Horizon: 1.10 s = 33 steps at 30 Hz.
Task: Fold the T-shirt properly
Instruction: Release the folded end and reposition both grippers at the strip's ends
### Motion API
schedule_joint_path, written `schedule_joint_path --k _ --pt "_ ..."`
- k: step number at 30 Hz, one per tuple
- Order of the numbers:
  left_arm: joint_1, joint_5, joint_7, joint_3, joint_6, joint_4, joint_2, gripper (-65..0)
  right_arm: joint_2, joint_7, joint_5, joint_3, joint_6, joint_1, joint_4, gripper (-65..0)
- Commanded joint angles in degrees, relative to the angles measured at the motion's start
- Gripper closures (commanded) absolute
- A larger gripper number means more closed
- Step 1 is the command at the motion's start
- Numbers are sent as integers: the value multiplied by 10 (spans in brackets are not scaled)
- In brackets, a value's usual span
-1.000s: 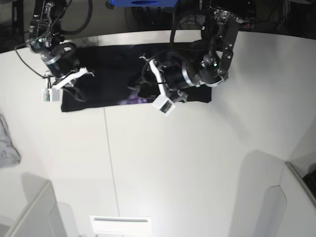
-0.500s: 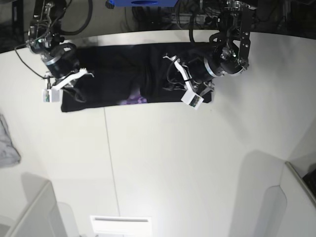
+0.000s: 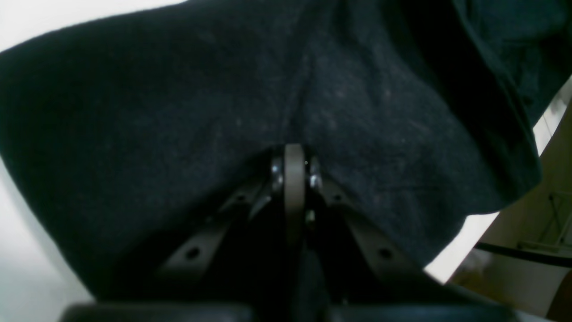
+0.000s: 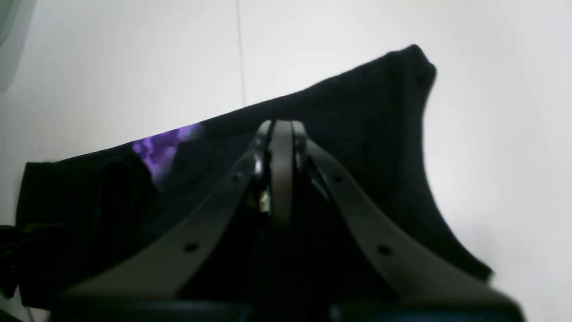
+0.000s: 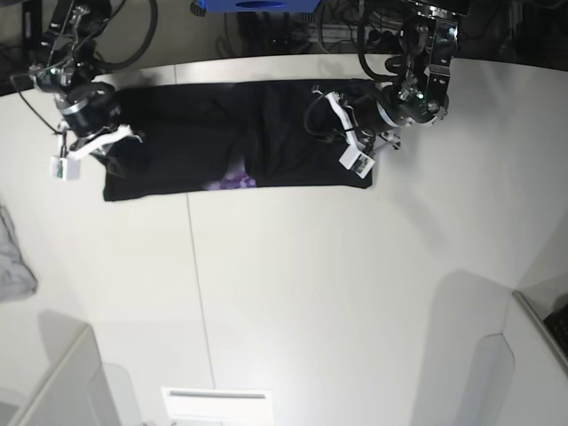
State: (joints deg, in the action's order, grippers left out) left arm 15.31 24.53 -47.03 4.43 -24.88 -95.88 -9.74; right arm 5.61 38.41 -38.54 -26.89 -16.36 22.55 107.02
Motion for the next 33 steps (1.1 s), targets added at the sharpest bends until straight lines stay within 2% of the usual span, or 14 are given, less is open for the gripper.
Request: schedule_joint_path --k 1,2,5,7,9,13,17,21,27,29,31,33 --pt "8 -39 -30 -3 8 4 -6 0 3 4 -19 -14 -5 -7 11 0" --pt "11 -45 -30 -12 8 4 -11 0 2 22 -36 -30 -6 -8 11 0" --pt "20 -50 -30 -41 8 5 -16 0 3 78 -109 -67 -6 -11 11 -185" --pt "21 -52 -30 -61 6 4 -18 0 4 117 -158 -84 -6 -11 11 -279" --pt "21 -48 -30 -68 6 4 -31 0 4 156 -200 -97 -6 -20 11 -332" --pt "21 -47 -30 -75 6 1 -51 0 2 228 -228 -106 -4 -40 11 -314" --pt "21 -47 -30 -89 6 0 -63 0 2 250 -228 -103 -3 -50 9 -285" --pt "21 -46 -30 -130 5 -3 -66 0 4 269 -228 -103 -3 -54 7 -290" --pt "24 -45 -33 -173 4 -60 -63 0 -1 369 -232 -98 -5 -67 15 -293" --pt "29 -45 -33 -194 4 -75 -63 0 -1 392 -245 -66 -7 -63 42 -285" --pt "30 -45 -33 -209 3 -84 -63 0 -1 390 -277 -37 -7 -53 60 -254" --pt "34 -27 -33 -227 3 -90 -62 0 2 379 -309 -2 -7 -50 61 -162"
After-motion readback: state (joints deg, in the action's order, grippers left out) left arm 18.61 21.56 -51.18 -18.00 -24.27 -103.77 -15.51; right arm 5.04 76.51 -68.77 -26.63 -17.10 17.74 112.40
